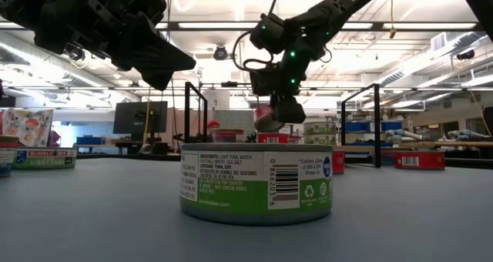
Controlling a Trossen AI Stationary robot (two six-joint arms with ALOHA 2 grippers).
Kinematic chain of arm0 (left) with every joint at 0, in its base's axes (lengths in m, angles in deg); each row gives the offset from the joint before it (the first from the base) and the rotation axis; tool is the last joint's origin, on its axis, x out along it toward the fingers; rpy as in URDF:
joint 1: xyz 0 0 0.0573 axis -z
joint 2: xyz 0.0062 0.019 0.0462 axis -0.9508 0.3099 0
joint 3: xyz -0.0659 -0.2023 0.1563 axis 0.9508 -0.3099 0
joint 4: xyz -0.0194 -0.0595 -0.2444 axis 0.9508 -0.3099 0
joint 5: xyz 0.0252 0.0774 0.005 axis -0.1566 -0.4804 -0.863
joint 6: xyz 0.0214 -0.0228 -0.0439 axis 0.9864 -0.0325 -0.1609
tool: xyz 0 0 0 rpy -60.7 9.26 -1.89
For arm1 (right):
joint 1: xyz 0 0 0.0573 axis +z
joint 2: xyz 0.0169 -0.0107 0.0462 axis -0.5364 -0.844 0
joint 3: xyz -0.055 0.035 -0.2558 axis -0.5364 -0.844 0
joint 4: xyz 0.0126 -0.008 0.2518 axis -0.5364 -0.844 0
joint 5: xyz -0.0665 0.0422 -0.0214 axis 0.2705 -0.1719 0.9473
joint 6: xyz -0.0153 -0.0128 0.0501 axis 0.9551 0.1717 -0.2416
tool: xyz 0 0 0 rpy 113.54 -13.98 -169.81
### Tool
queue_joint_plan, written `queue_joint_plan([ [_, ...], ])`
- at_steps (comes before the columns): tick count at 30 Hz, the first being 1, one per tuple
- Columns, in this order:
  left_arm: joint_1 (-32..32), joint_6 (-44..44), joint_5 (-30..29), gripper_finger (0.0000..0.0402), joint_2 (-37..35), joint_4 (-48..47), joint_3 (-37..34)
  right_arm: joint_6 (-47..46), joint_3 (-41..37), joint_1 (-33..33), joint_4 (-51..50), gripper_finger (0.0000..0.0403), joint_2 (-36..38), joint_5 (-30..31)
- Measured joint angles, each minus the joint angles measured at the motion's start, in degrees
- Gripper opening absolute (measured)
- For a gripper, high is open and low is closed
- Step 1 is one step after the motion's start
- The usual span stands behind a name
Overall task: Stack canned seafood by type on shelf
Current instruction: Stack the red tuna can on top of the other red tuna can on the shelf
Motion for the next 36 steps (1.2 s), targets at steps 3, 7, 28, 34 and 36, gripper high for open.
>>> queue_joint_plan([
  [3, 0.0, 0.0, 0.0, 0.0001, 0.0, 0.0, 0.0, 0.7, -0.7, -0.6, 0.4, 0.0145, 0.0, -0.6],
  [7, 0.0, 0.0, 0.0, 0.0001, 0.0, 0.0, 0.0, 0.7, -0.9, -1.3, 0.4, 0.0151, 0.0, -1.5],
  [28, 0.0, -0.4, 2.0, 0.0001, 0.0, -0.1, 0.0, 1.7, -0.9, -1.5, -0.1, 0.0265, 0.0, -3.4],
  [34, 0.0, -0.7, 2.3, 0.0001, 0.0, -0.1, 0.0, -1.0, -0.9, -1.5, -1.4, 0.0282, 0.0, -3.1],
  [36, 0.0, -0.7, 2.3, 0.0001, 0.0, -0.1, 0.0, -2.5, -0.9, -1.5, -1.8, 0.0283, 0.0, -3.1],
])
